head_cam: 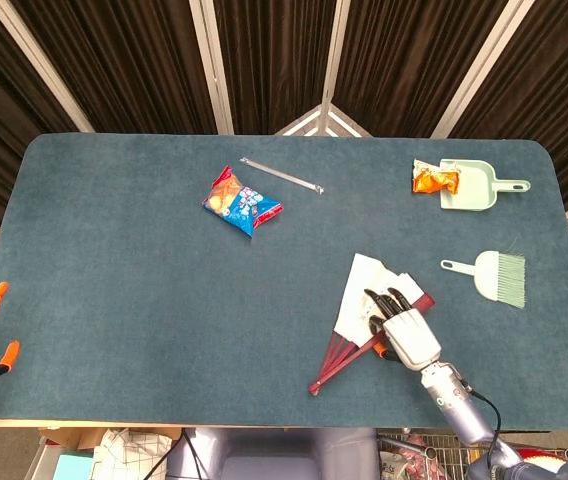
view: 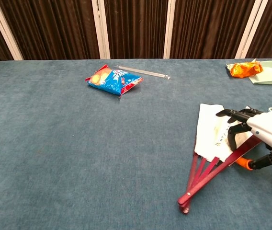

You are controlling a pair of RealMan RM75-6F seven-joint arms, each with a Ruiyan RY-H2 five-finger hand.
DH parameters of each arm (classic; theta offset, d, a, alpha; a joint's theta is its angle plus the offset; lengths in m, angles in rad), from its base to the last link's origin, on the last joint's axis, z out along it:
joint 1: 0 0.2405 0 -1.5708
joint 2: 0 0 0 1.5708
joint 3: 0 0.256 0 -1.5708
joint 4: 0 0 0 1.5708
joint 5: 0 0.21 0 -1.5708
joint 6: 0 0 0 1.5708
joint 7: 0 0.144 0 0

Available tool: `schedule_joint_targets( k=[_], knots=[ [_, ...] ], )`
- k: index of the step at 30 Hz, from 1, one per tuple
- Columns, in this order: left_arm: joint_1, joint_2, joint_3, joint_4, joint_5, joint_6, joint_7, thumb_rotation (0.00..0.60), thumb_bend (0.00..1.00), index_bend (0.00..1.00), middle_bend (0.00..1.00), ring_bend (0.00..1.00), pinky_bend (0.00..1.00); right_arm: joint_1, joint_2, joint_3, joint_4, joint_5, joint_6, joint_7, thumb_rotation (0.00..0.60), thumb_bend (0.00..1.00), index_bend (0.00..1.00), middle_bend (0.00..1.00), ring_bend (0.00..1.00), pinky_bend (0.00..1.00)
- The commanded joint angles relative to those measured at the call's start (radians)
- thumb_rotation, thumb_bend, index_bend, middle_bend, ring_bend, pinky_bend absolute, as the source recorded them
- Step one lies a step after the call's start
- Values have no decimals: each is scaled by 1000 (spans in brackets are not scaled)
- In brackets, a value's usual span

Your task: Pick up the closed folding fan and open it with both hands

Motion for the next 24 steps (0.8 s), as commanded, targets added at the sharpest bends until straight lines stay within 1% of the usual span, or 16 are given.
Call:
schedule_joint_targets(
  k=[1, 7, 10, 13, 18, 21, 24],
  knots=[
    [0, 0, 0, 0, 0, 0, 1, 600, 468, 24, 0, 0, 0, 3, 18, 1, -20, -4, 10, -1, 600, 388, 618, 135, 214, 140],
    [1, 1, 1, -2, 2, 2, -1, 600, 469, 24, 0, 0, 0, 14, 65, 10, -91, -7, 22, -11, 600, 391, 653, 142, 215, 140],
    [0, 1, 2, -2, 2, 1, -3, 600, 468, 24, 0, 0, 0, 29, 104, 23, -145, -10, 24, -22, 600, 405, 661, 144, 216, 140],
    [0, 3, 2, -3, 3, 0, -7, 600, 468, 24, 0, 0, 0, 51, 157, 47, -220, -9, 19, -58, 600, 406, 663, 144, 218, 140],
    [0, 6, 4, -3, 7, 0, -16, 600, 469, 24, 0, 0, 0, 96, 272, 96, -394, 15, -29, -115, 600, 407, 664, 144, 220, 140],
    [-1, 7, 7, -2, 12, -3, -19, 600, 469, 24, 0, 0, 0, 139, 367, 136, -521, 45, -96, -172, 600, 407, 664, 144, 220, 140],
    [-4, 2, 8, 2, 25, 0, -17, 600, 468, 24, 0, 0, 0, 174, 455, 175, -653, 98, -168, -216, 600, 407, 664, 146, 220, 140]
  ],
)
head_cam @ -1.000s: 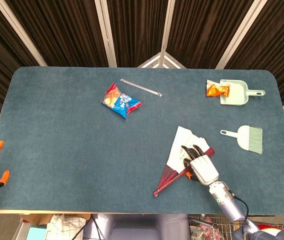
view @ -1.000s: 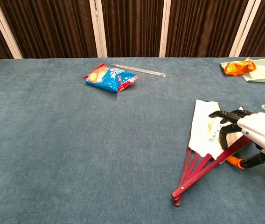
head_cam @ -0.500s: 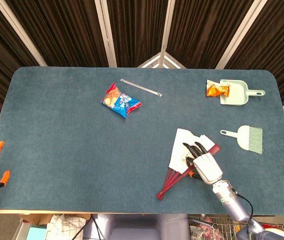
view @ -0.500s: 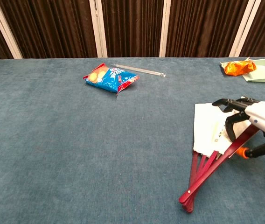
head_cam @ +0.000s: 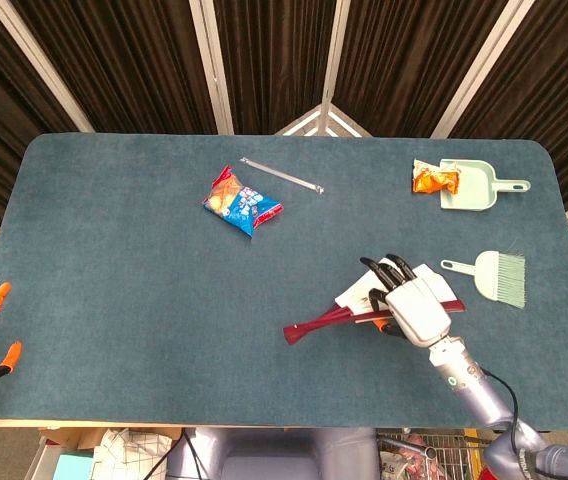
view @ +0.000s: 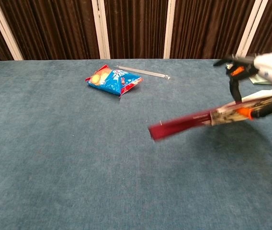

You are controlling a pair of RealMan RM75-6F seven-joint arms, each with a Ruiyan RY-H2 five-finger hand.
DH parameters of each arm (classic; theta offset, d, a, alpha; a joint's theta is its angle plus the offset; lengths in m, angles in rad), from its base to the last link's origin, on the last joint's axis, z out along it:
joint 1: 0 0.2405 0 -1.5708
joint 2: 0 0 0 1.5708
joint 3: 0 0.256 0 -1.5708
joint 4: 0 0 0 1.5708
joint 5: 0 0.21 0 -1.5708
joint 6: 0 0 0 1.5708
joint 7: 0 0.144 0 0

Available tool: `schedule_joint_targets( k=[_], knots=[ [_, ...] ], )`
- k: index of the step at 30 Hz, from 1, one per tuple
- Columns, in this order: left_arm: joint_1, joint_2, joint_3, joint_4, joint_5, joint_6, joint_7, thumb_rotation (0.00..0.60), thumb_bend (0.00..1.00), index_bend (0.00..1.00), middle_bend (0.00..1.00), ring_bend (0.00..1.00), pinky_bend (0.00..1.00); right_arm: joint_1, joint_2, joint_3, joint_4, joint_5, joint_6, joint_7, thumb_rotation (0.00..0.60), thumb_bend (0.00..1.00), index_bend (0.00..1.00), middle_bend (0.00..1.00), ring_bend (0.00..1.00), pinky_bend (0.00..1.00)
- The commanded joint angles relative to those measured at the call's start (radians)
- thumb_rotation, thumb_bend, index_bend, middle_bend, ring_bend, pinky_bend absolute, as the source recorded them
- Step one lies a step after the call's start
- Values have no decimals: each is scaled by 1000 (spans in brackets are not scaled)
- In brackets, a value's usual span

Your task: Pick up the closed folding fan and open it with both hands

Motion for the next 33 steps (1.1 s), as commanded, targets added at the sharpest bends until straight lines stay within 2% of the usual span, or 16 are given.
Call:
schedule_joint_targets(
  k=[1, 7, 15, 19, 24, 28, 33],
  knots=[
    [-3, -6, 1, 5, 16, 6, -1, 600, 469, 24, 0, 0, 0, 72, 154, 75, -205, 85, -128, -86, 600, 407, 664, 147, 220, 140],
    [-8, -14, 7, 20, 44, 5, -26, 600, 469, 24, 0, 0, 0, 152, 289, 170, -410, 251, -273, -153, 600, 415, 674, 151, 220, 141],
    [-23, -34, 0, 38, 62, -5, -119, 600, 453, 43, 0, 0, 0, 238, 358, 250, -540, 432, -368, -220, 600, 425, 712, 161, 224, 148],
    [-38, -51, 0, 51, 88, -16, -196, 600, 431, 50, 0, 0, 0, 298, 363, 272, -565, 514, -412, -265, 600, 427, 712, 162, 226, 148],
    [-81, -54, 3, 63, 109, -79, -302, 600, 426, 51, 0, 0, 0, 372, 332, 287, -570, 588, -430, -318, 600, 427, 713, 163, 226, 148],
    [-133, -58, -3, 77, 99, -164, -373, 600, 426, 62, 0, 0, 0, 421, 297, 295, -549, 620, -444, -323, 600, 428, 713, 163, 226, 148],
    [-200, -106, -40, 112, 76, -234, -452, 600, 421, 81, 0, 0, 0, 465, 262, 308, -522, 629, -455, -292, 600, 432, 712, 163, 226, 148]
  ],
)
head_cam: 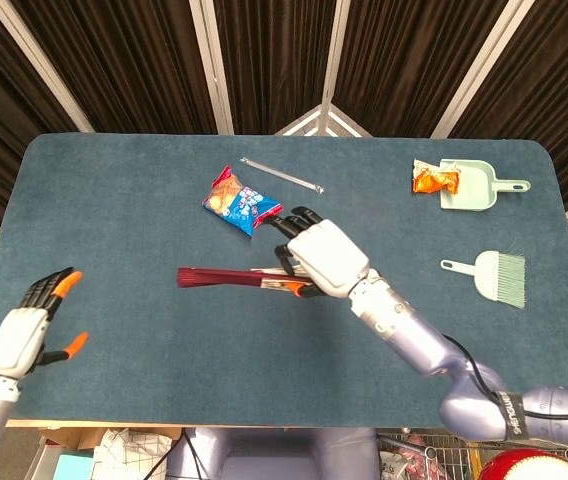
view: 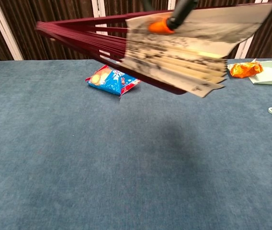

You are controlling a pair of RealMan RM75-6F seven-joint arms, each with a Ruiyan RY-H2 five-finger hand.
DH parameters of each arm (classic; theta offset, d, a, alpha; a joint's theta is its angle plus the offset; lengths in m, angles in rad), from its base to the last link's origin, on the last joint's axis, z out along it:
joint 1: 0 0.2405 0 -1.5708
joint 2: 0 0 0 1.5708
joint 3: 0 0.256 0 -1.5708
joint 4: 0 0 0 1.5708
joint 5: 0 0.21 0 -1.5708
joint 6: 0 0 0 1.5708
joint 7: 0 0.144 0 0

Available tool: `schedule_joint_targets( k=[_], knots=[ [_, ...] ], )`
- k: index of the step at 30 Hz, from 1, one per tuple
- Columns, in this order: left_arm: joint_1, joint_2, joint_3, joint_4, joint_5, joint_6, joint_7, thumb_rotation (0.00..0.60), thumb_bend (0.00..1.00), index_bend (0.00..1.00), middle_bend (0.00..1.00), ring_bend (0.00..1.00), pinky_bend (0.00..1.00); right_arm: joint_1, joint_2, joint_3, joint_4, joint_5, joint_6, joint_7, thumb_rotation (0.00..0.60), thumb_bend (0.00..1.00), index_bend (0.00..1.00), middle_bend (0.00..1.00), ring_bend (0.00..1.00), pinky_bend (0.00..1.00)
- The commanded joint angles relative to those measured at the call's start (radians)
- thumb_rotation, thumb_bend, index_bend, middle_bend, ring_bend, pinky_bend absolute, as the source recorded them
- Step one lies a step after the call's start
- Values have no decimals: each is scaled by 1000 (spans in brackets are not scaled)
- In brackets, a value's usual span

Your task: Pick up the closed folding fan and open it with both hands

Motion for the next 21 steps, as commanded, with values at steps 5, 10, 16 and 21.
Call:
schedule_joint_targets(
  k=[5, 10, 16, 21],
  knots=[
    [-102, -117, -67, 66, -40, -74, -49, 600, 411, 159, 8, 0, 0, 47, -27, 24, 12, -6, -11, 54, 600, 433, 712, 162, 226, 148],
    [-149, -214, -101, 101, -56, -85, -107, 600, 412, 175, 22, 0, 0, 64, -45, 21, 7, -19, 1, 68, 600, 433, 713, 162, 226, 150],
    [-207, -283, -101, 142, -36, -136, -251, 600, 382, 176, 20, 0, 0, 57, -50, 6, -18, -55, 36, 77, 600, 435, 720, 162, 226, 151],
    [-249, -341, -90, 172, -15, -172, -368, 600, 360, 174, 18, 0, 0, 51, -38, -2, -47, -65, 61, 68, 600, 437, 720, 162, 226, 151]
  ],
)
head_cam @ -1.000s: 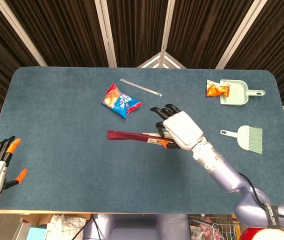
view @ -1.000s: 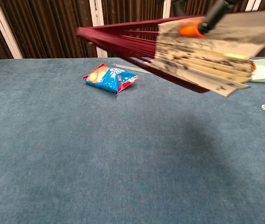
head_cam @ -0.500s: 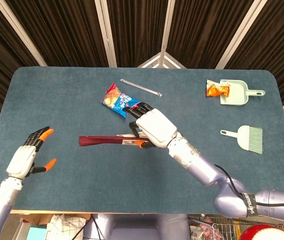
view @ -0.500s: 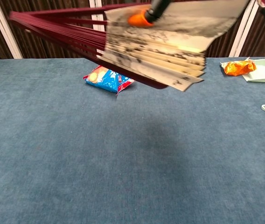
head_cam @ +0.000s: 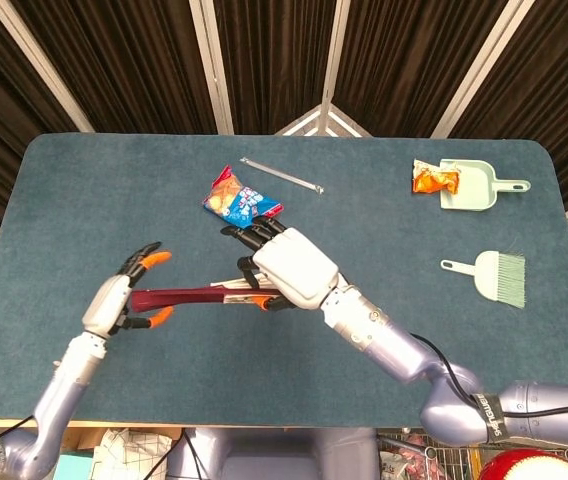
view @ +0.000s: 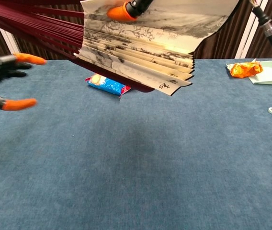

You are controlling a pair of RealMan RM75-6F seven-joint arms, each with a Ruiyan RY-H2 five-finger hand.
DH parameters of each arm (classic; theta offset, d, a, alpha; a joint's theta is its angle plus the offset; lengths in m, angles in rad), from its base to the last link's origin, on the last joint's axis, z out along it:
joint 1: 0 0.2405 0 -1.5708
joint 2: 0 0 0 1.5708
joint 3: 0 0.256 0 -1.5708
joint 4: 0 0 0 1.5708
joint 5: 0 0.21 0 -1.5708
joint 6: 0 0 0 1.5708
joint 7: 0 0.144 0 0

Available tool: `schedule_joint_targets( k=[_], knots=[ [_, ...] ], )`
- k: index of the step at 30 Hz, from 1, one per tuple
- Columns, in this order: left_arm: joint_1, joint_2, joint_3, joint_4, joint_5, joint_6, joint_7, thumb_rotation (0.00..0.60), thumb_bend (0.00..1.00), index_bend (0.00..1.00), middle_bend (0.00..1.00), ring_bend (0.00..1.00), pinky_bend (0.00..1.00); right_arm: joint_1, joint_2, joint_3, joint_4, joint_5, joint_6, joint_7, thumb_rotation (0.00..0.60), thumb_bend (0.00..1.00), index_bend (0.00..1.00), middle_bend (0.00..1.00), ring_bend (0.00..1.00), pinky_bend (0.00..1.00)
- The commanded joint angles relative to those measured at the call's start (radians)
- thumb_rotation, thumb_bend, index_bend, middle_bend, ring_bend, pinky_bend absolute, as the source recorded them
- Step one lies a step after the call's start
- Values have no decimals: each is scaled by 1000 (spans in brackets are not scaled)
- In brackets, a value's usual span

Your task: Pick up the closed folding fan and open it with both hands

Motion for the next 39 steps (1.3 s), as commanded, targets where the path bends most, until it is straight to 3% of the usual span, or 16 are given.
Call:
schedule_joint_targets(
  k=[1, 10, 17, 25, 34, 39],
  knots=[
    [-42, -48, 9, 30, 23, -33, -108, 600, 347, 173, 18, 0, 0, -5, 9, -4, -18, -3, 15, -4, 600, 437, 720, 162, 226, 151],
    [-91, -109, 23, 89, 77, -33, -289, 600, 262, 153, 12, 0, 0, -8, 16, -17, -39, -3, 34, -15, 600, 441, 724, 162, 226, 151],
    [-123, -196, 29, 216, 128, 39, -506, 600, 256, 148, 12, 0, 0, -8, 7, -31, -37, -17, 45, -16, 600, 443, 724, 162, 226, 151],
    [-175, -260, 50, 329, 149, 39, -680, 600, 252, 148, 15, 0, 0, -7, -1, -39, -41, -40, 53, -8, 600, 445, 725, 162, 226, 151],
    [-236, -311, 99, 406, 183, 12, -777, 600, 190, 148, 15, 0, 24, -12, 7, -43, -59, -47, 70, -13, 600, 446, 725, 162, 226, 152],
    [-238, -347, 75, 418, 151, 41, -779, 600, 180, 163, 21, 0, 25, -21, 17, -47, -66, -51, 75, -4, 600, 446, 731, 162, 226, 151]
  ],
)
